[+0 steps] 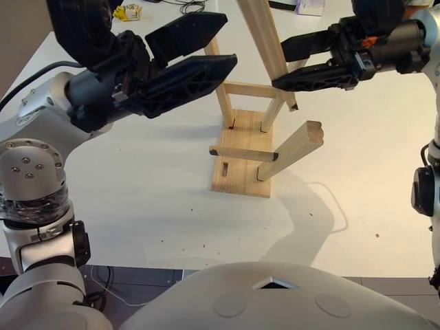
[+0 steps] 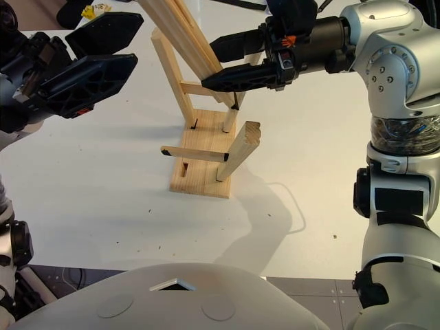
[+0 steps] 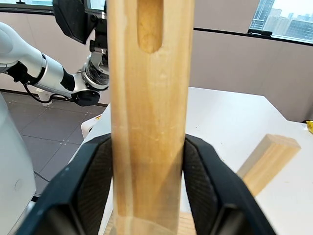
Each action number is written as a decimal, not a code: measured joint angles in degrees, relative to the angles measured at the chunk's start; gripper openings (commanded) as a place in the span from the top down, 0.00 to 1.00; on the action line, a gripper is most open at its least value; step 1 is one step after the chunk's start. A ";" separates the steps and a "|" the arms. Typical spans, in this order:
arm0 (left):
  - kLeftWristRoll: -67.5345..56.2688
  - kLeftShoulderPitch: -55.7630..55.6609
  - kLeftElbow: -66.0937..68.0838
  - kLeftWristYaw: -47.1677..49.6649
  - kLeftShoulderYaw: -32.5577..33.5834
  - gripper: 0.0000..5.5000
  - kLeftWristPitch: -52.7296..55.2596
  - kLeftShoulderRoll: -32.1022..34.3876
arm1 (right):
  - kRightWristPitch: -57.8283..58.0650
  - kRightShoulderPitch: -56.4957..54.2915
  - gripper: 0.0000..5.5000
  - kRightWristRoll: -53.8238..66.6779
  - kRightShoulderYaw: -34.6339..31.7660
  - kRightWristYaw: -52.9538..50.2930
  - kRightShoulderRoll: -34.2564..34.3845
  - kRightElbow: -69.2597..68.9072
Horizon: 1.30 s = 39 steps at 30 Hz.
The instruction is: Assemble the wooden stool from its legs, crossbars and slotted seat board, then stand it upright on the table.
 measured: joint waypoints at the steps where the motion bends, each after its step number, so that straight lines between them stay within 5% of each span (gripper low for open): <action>1: 0.36 -0.24 0.07 0.01 -0.21 0.33 0.09 -0.34 | 0.08 -0.02 0.63 0.07 0.18 -0.15 0.30 -0.39; 39: 5.46 -0.56 -2.13 0.84 -1.60 0.33 2.63 -3.47 | -6.61 -7.58 0.63 -10.51 13.82 9.05 1.82 2.53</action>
